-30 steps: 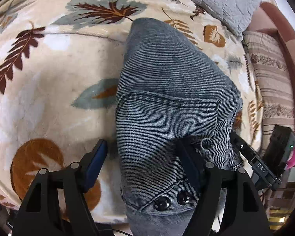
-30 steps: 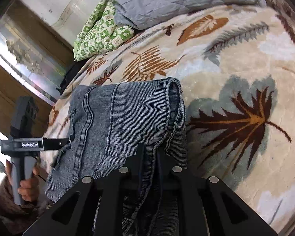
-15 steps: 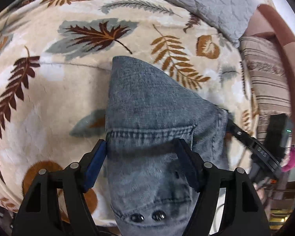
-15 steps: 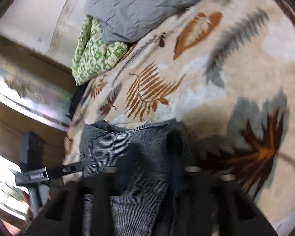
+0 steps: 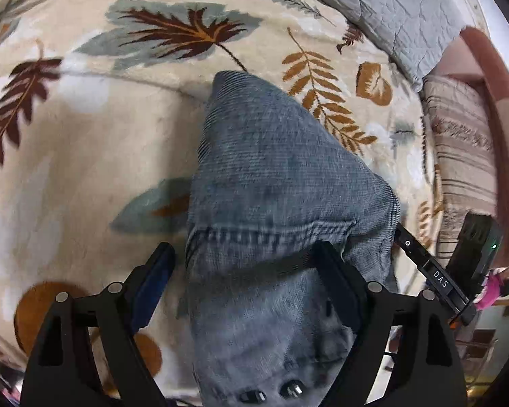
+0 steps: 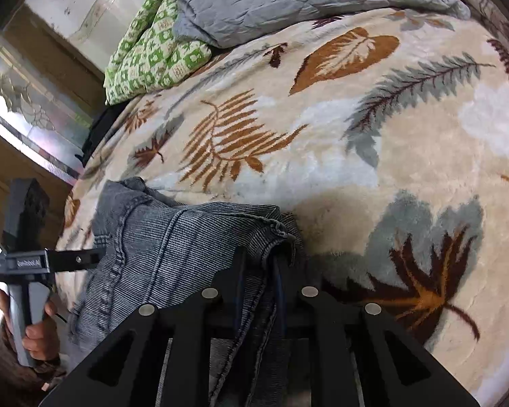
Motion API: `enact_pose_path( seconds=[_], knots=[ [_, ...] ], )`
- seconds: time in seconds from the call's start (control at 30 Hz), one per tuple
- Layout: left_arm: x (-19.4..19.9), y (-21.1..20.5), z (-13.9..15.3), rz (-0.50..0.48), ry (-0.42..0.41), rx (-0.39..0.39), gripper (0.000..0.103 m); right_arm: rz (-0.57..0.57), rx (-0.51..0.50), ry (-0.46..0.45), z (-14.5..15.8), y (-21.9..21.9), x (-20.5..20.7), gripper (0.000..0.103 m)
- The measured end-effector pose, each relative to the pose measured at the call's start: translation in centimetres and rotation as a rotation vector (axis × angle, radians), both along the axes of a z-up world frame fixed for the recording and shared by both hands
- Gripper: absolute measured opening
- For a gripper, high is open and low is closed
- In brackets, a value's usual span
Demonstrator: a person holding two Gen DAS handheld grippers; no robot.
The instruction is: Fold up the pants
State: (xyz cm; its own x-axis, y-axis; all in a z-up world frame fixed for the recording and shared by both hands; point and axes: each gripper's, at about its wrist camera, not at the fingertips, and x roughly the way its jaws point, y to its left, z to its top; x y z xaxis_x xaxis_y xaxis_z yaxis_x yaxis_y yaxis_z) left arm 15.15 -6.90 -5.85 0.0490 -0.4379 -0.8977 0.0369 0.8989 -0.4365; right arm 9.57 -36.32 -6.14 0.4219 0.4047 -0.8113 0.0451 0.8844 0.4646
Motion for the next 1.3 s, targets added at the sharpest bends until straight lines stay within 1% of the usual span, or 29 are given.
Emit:
enact_pose_path(
  seconds=[0.03, 0.1, 0.17, 0.23, 0.3, 0.33, 0.37, 0.4, 0.43, 0.47, 0.5, 0.57, 0.63, 0.7, 0.77, 0.87, 0.93, 1.0, 1.07, 1.2, 1.23, 1.3],
  knots=[
    [-0.5, 0.4, 0.4, -0.003, 0.001, -0.01, 0.084, -0.019, 0.022, -0.006, 0.6, -0.3, -0.5, 0.021],
    [-2.3, 1.4, 1.6, -0.026, -0.014, -0.028, 0.084, -0.033, 0.095, -0.015, 1.4, -0.7, -1.8, 0.043],
    [-3.8, 2.0, 2.3, -0.036, -0.021, -0.043, 0.084, -0.035, 0.159, -0.029, 2.2, -1.0, -3.9, 0.049],
    [-5.7, 2.7, 2.7, -0.035, -0.017, -0.093, 0.084, -0.028, 0.207, -0.033, 2.5, -0.8, -6.4, 0.049],
    [-7.3, 3.0, 2.6, -0.035, -0.002, -0.138, 0.084, -0.023, 0.252, -0.029, 2.3, -0.5, -8.0, 0.049],
    [-7.9, 2.6, 2.4, -0.044, 0.009, -0.142, 0.084, -0.017, 0.276, -0.029, 2.2, -0.2, -8.7, 0.049],
    [-8.6, 2.0, 1.7, -0.064, 0.03, -0.12, 0.084, -0.005, 0.282, -0.026, 1.9, 0.5, -9.4, 0.049],
    [-9.0, 1.5, 1.3, -0.078, 0.042, -0.102, 0.084, 0.002, 0.266, -0.02, 1.7, 0.9, -9.6, 0.047],
    [-9.6, 0.9, 0.9, -0.094, 0.044, -0.075, 0.084, 0.011, 0.215, -0.014, 1.7, 1.6, -9.9, 0.043],
    [-10.1, 0.4, 0.7, -0.106, 0.028, -0.041, 0.085, 0.019, 0.164, -0.025, 1.9, 2.1, -10.2, 0.036],
    [-10.3, 0.1, 0.6, -0.113, 0.008, -0.011, 0.085, 0.029, 0.093, -0.043, 2.4, 2.5, -10.5, 0.034],
    [-10.5, -0.4, -0.1, -0.12, -0.001, 0.023, 0.085, 0.036, -0.021, -0.046, 2.4, 2.9, -10.9, 0.034],
    [-10.4, -0.5, -0.5, -0.114, 0.004, 0.025, 0.086, 0.045, -0.076, -0.022, 1.5, 3.1, -11.1, 0.034],
    [-10.6, -0.7, -0.4, -0.119, -0.011, 0.038, 0.086, 0.063, -0.109, -0.041, 1.2, 3.2, -11.3, 0.034],
    [-10.7, -0.9, 0.0, -0.127, -0.025, 0.05, 0.086, 0.058, -0.112, -0.033, 1.2, 3.3, -11.2, 0.036],
    [-10.8, -0.7, 0.2, -0.117, -0.021, 0.04, 0.086, 0.043, -0.08, -0.011, 1.3, 3.0, -11.0, 0.039],
    [-11.0, -0.3, 0.6, -0.119, -0.032, 0.039, 0.086, 0.028, -0.055, 0.002, 1.7, 2.6, -11.0, 0.042],
    [-11.1, -0.2, 1.1, -0.123, -0.046, 0.042, 0.085, 0.011, -0.032, 0.0, 2.4, 2.5, -10.9, 0.053],
    [-11.2, -0.2, 1.7, -0.127, -0.059, 0.037, 0.085, -0.006, -0.026, -0.01, 3.3, 2.2, -10.9, 0.061],
    [-11.4, 0.0, 3.2, -0.134, -0.095, 0.027, 0.085, -0.041, -0.027, -0.021, 4.5, 1.5, -10.4, 0.072],
    [-11.4, 0.1, 3.6, -0.133, -0.106, 0.029, 0.085, -0.055, -0.024, -0.024, 4.7, 1.2, -10.2, 0.074],
    [-11.4, 0.4, 4.4, -0.126, -0.14, 0.045, 0.085, -0.08, -0.02, -0.022, 5.0, 0.7, -9.6, 0.081]
  ],
)
